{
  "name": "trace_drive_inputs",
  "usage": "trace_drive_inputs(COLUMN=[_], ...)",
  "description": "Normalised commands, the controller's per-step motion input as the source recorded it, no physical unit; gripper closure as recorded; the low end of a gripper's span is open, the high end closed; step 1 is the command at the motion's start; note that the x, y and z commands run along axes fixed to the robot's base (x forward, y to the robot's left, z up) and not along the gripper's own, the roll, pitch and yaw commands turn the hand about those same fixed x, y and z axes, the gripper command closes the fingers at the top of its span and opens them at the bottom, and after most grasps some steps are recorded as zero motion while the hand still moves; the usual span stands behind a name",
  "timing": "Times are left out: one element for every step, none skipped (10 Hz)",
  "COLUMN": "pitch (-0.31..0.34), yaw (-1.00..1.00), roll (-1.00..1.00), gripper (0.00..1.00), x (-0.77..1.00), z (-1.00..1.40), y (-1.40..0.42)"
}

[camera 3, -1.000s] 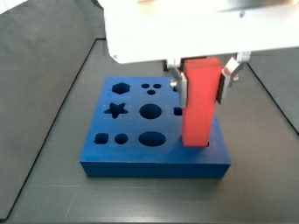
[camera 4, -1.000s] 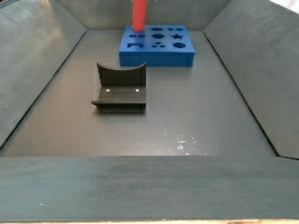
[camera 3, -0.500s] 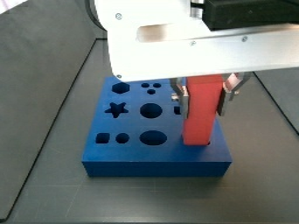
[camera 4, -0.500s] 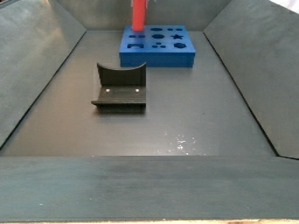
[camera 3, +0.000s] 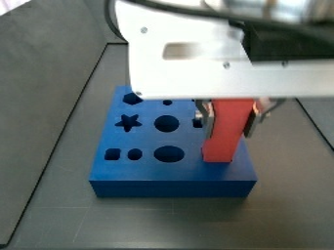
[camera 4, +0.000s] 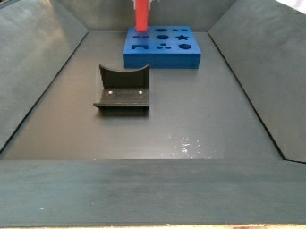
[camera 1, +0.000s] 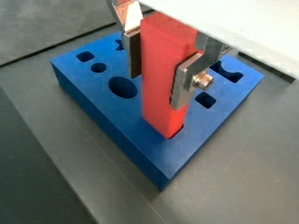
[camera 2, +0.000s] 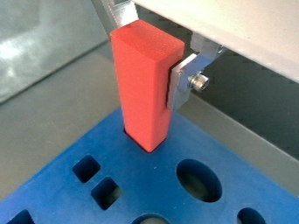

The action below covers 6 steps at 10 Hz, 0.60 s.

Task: Pick up the rectangle object. Move up. Place the rectangle object on the fixture. Regrasp the rectangle object. Move to above the board. Insert the rectangle object.
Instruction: Insert the rectangle object.

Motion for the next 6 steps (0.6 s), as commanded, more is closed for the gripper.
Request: trace_drive_inputs(pitch=[0.591, 0.469, 0.086, 0.000, 0.000, 0.000], yaw=[-0.19, -0.15, 0.00, 0.00, 0.00, 0.00], roll=[0.12, 0.00, -0.25, -0.02, 0.00, 0.00], gripper=[1.00, 1.00, 1.00, 1.00, 0.00, 0.00], x=[0.42, 0.39, 0.03, 0.00, 0.00, 0.00], z=[-0.59, -0.75, -0.35, 0.00, 0.00, 0.00], y=[-0.09, 0.00, 0.22, 0.00, 0.00, 0.00])
